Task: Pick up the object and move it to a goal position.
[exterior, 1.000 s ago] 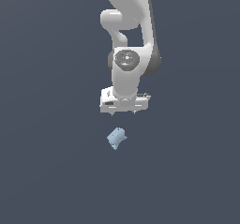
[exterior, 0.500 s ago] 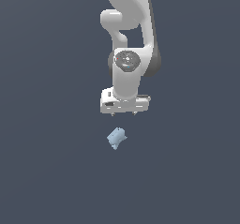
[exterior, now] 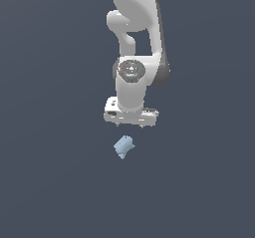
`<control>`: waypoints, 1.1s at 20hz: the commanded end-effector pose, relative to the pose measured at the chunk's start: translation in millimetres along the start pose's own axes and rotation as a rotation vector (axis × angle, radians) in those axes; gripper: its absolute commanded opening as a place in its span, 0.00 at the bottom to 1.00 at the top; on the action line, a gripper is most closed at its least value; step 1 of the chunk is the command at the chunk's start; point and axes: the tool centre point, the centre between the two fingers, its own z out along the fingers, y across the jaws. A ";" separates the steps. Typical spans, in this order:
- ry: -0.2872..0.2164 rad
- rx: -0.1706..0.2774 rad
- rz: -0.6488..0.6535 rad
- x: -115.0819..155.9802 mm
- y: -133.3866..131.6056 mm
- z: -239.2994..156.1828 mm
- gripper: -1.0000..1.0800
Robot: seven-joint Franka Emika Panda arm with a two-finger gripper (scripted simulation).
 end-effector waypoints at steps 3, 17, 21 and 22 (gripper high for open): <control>0.010 0.006 0.132 13.0 3.9 5.9 0.96; 0.041 0.023 0.522 50.1 16.4 24.2 0.96; 0.047 0.025 0.584 56.0 18.4 27.2 0.96; 0.048 0.026 0.596 57.0 18.8 27.8 0.96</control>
